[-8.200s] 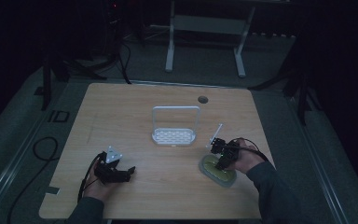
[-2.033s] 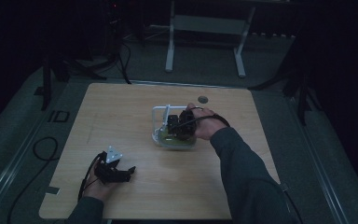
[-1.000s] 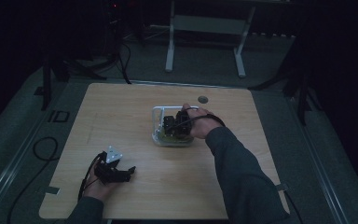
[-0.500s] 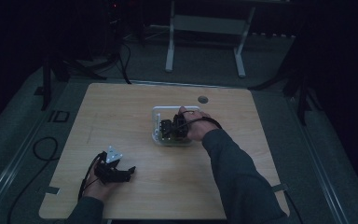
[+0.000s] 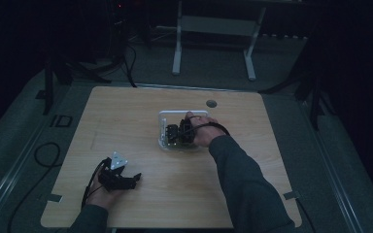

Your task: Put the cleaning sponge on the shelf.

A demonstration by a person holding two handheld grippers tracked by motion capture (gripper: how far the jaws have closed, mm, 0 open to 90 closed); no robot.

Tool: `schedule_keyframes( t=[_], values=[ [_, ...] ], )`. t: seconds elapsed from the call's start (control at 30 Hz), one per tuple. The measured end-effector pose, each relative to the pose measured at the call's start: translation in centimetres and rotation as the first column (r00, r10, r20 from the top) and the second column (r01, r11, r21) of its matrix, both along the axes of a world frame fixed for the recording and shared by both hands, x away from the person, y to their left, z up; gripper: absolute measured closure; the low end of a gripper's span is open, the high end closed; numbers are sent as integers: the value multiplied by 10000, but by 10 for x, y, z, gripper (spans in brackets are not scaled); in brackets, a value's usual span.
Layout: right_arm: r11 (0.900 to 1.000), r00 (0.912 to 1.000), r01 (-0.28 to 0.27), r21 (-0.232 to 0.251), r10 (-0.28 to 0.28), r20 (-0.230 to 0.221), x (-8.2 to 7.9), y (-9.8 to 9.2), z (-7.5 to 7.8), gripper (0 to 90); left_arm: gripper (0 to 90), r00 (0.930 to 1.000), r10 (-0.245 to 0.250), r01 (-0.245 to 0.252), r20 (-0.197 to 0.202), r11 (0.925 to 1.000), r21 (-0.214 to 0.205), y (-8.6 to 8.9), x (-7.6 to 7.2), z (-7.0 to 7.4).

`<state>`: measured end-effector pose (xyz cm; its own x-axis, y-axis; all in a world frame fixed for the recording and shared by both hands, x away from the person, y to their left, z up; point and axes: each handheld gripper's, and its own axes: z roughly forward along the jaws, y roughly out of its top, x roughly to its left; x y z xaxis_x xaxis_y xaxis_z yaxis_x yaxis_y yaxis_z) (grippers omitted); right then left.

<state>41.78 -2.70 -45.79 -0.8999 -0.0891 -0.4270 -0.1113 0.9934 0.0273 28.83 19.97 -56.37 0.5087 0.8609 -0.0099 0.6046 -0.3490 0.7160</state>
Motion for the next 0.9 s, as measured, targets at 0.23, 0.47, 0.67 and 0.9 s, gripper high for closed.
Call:
schedule_keyframes(
  t=[0.23, 0.47, 0.67, 0.9],
  values=[
    [10000, 9996, -7, -91, 9, 276, 1, 1, -4, 715, 147, 10000, 4, -4, -5, 10000, -3, 0, 0, 0],
    [9997, 9984, 122, -220, -109, 554, 2, 2, -8, 714, 147, 10000, -1, 1, -6, 10000, -5, 0, 0, 0],
    [9994, 9968, 159, -303, -135, 783, 3, 4, -12, 716, 147, 10000, -4, 4, -7, 10000, 0, 0, 0, 0],
    [9978, 9957, 653, -94, -645, 671, 7, 4, -10, 583, 147, 10000, 10, -10, 1, 10000, -5, 0, 0, 0]
  ],
)
